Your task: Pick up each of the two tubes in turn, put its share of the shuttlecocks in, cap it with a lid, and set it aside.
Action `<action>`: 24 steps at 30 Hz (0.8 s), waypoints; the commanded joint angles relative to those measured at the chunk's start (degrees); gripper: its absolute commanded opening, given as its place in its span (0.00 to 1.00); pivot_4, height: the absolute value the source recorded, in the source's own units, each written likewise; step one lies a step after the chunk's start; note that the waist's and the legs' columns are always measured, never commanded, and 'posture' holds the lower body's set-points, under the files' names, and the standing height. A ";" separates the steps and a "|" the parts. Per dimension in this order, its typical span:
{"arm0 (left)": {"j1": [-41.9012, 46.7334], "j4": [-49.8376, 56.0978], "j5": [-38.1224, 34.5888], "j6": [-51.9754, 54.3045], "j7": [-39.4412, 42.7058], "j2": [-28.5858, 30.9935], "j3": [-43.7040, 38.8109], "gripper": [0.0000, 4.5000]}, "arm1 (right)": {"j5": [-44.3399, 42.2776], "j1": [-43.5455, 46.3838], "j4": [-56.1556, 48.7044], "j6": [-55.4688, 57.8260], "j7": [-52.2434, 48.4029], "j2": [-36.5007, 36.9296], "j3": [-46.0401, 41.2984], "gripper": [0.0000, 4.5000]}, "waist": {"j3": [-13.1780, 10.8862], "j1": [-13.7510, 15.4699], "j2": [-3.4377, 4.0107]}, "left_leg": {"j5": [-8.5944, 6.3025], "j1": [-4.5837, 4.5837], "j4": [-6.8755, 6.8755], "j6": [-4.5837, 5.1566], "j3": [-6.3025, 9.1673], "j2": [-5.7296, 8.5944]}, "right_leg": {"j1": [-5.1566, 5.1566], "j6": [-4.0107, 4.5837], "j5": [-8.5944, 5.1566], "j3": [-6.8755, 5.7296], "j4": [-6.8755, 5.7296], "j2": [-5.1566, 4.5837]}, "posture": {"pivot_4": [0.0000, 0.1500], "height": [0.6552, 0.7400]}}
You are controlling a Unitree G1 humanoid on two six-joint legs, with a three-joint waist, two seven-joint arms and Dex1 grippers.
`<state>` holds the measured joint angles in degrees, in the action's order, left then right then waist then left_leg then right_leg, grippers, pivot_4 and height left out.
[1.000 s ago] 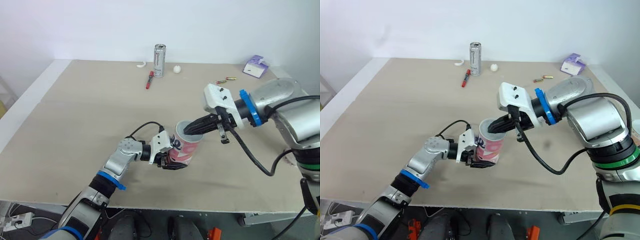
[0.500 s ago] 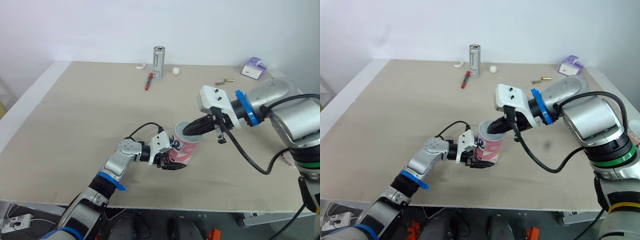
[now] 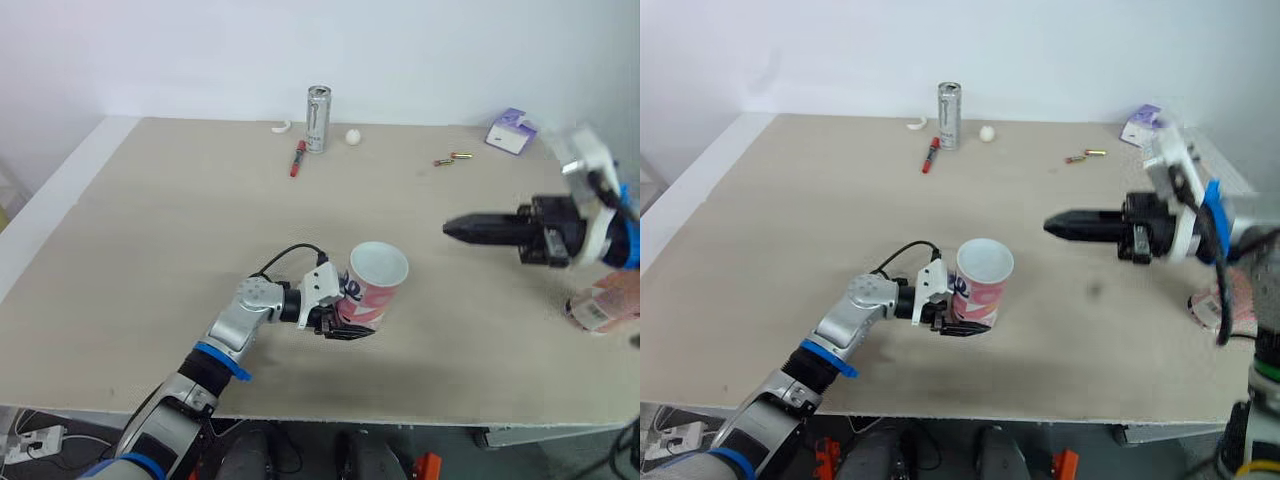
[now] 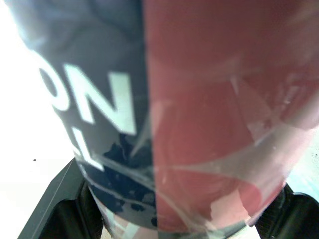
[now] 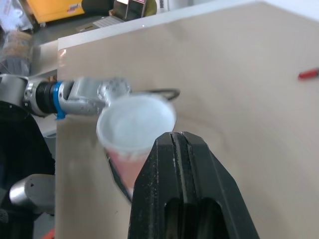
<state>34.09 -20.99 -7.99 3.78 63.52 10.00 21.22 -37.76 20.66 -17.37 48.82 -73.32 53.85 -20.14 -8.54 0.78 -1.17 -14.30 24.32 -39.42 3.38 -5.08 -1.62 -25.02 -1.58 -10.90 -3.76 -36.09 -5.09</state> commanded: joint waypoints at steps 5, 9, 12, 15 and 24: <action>-0.45 -0.90 -0.91 -0.43 2.50 1.72 -1.50 1.00 | 6.28 -16.58 -6.00 -16.31 3.95 -6.01 2.66 0.72 | -0.17 -0.35 0.17 | 0.01 -0.02 -0.01 -0.01 -0.06 0.00 | -0.16 -0.04 0.11 0.22 -0.01 0.36 | 1.00 1.00; -0.15 -0.53 -1.62 -1.75 3.35 1.96 -2.08 1.00 | 8.92 -18.83 -4.86 -23.11 4.98 -8.59 6.25 0.98 | -0.22 -0.28 0.17 | 0.00 0.02 0.06 -0.02 0.11 -0.06 | -0.19 0.04 0.03 0.30 -0.01 0.62 | 1.00 1.00; -0.19 -0.05 -1.92 -3.10 4.33 2.42 -2.25 1.00 | 10.69 -18.32 -2.82 -26.79 6.77 -11.10 9.24 0.98 | -0.25 -0.26 0.11 | 0.00 0.03 0.08 -0.03 0.11 -0.07 | -0.20 0.07 0.00 0.32 -0.01 0.66 | 1.00 1.00; -0.27 0.68 -2.60 -4.00 5.04 2.95 -2.94 1.00 | 12.64 -17.40 -0.41 -29.76 7.99 -13.08 12.18 0.98 | -0.28 -0.20 0.07 | 0.00 0.05 0.08 -0.03 0.11 -0.06 | -0.21 0.07 0.00 0.32 -0.01 0.67 | 1.00 1.00; -0.52 4.68 -5.14 -4.07 7.92 5.76 -5.17 1.00 | 15.16 -14.50 4.59 -33.67 10.57 -16.38 17.09 0.98 | -0.33 -0.17 0.04 | 0.00 0.09 0.08 -0.03 0.10 -0.06 | -0.23 0.08 0.00 0.35 0.00 0.66 | 1.00 1.00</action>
<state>33.44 -18.84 -11.73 0.02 70.68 15.21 17.34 -22.76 5.52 -12.53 16.62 -63.20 37.72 -3.24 -8.86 0.61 -1.14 -14.31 24.41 -39.35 3.35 -4.98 -1.68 -25.25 -1.50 -10.90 -3.41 -36.09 -4.43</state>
